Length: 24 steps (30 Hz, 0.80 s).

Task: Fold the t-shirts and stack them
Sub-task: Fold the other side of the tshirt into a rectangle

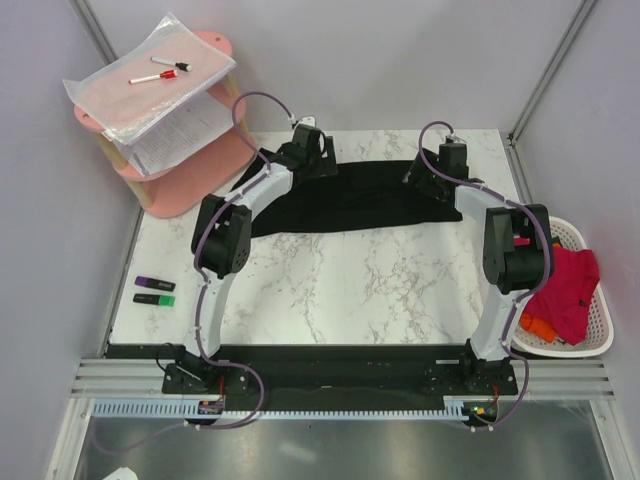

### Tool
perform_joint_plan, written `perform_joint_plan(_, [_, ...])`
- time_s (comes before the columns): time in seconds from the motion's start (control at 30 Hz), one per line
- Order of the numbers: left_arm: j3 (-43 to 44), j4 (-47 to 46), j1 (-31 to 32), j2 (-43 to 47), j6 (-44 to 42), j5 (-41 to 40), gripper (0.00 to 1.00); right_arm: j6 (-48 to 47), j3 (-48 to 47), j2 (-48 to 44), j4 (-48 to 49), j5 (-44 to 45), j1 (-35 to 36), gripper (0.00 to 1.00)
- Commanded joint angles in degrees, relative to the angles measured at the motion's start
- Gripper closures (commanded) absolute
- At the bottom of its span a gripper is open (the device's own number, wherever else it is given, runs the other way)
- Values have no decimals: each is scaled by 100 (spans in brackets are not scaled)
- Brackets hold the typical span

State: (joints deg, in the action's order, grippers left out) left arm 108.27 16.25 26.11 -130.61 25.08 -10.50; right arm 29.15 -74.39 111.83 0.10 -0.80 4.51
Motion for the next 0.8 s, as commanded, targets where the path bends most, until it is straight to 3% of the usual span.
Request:
perform_joint_plan(0.0, [923, 194, -53, -701, -108, -84, 0, -23, -67, 32, 175, -70, 23, 2])
perform_joint_plan(0.1, [1381, 265, -97, -922, -109, -101, 0, -49, -67, 14, 166, -43, 14, 2])
perform_joint_plan(0.2, [1154, 90, -97, -678, -126, -224, 0, -58, -41, -21, 166, -34, 23, 2])
perform_joint_plan(0.5, [-1175, -1167, -18, 1211, -232, -92, 0, -356, -242, 14, 131, 18, 163, 2])
perform_joint_plan(0.77, [-2336, -967, 114, 2179, -249, -163, 0, -1086, -1665, 760, -870, 502, 822, 2])
